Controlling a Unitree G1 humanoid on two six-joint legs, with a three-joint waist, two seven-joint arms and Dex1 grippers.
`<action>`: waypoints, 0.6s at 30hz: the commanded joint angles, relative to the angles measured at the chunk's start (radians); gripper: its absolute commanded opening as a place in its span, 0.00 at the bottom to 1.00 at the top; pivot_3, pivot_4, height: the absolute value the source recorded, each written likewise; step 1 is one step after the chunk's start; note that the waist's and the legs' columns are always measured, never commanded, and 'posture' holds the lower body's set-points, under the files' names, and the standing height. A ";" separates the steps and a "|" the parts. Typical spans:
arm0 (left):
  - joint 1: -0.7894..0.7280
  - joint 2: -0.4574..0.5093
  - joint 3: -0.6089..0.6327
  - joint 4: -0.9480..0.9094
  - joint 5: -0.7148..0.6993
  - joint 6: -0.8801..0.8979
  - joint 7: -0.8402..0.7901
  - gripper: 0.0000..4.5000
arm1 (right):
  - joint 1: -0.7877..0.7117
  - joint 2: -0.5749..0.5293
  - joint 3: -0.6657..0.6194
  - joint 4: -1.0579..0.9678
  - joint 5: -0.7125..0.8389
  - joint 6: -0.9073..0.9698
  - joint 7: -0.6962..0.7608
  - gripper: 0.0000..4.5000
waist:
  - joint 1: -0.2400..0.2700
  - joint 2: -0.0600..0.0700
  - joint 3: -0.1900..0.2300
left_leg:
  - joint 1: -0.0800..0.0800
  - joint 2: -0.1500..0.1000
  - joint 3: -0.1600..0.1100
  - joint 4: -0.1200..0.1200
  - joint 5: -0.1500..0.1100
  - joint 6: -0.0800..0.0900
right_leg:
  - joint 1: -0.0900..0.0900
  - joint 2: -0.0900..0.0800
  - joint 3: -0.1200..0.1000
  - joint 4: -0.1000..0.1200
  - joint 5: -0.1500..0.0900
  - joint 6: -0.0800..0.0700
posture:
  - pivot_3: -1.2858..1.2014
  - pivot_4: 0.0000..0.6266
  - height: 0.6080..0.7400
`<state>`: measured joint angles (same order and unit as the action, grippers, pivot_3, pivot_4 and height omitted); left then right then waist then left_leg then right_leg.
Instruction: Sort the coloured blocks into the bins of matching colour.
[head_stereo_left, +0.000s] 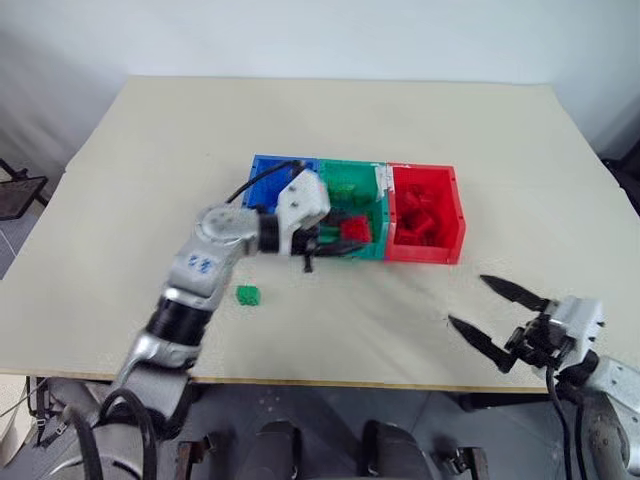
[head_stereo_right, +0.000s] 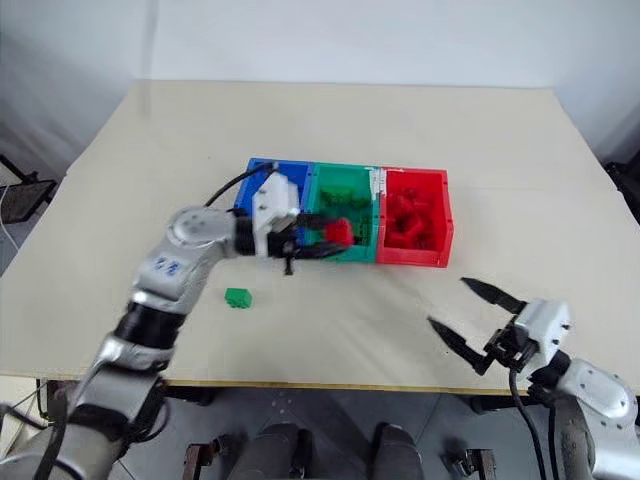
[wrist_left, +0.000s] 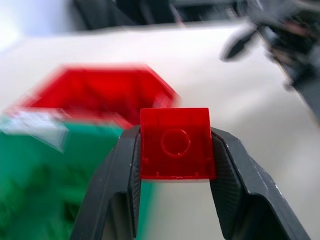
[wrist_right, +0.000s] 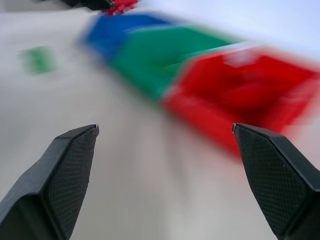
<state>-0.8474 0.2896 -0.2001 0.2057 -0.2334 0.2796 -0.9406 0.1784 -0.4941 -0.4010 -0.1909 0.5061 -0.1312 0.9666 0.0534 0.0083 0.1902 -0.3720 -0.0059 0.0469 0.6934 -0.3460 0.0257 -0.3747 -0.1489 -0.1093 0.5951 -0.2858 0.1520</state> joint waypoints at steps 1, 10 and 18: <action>-0.128 -0.113 -0.010 0.220 0.048 -0.162 0.044 0.33 | 0.023 0.025 -0.051 -0.003 -0.017 -0.076 -0.062 1.00 | -0.001 0.000 0.000 | 0.000 0.000 0.003 0.000 0.000 0.000 | 0.000 0.000 0.000 0.000 0.000 0.000 | 0.52 0.24 1.00; -0.412 -0.307 0.048 0.795 0.130 -0.432 0.176 0.61 | 0.150 0.052 -0.014 -0.088 -0.025 -0.101 -0.096 1.00 | -0.006 0.000 0.000 | 0.000 0.001 0.007 -0.004 0.000 0.001 | -0.002 0.001 0.001 -0.003 0.000 0.000 | 0.52 0.24 1.00; -0.386 -0.262 0.061 0.801 0.167 -0.507 0.127 0.99 | 0.108 0.024 0.050 -0.114 -0.028 -0.067 -0.113 1.00 | -0.016 0.000 0.000 | 0.000 0.001 0.008 -0.005 0.000 0.001 | -0.003 0.001 0.001 -0.003 0.000 0.000 | 0.52 0.24 1.00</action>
<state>-1.2386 0.0103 -0.1612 1.0569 -0.0700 -0.2017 -0.8026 0.2906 -0.4546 -0.3494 -0.2709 0.4696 -0.1975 0.8583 0.0372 0.0079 0.1905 -0.3716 -0.0048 0.0546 0.6884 -0.3462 0.0265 -0.3775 -0.1482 -0.1082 0.5922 -0.2858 0.1521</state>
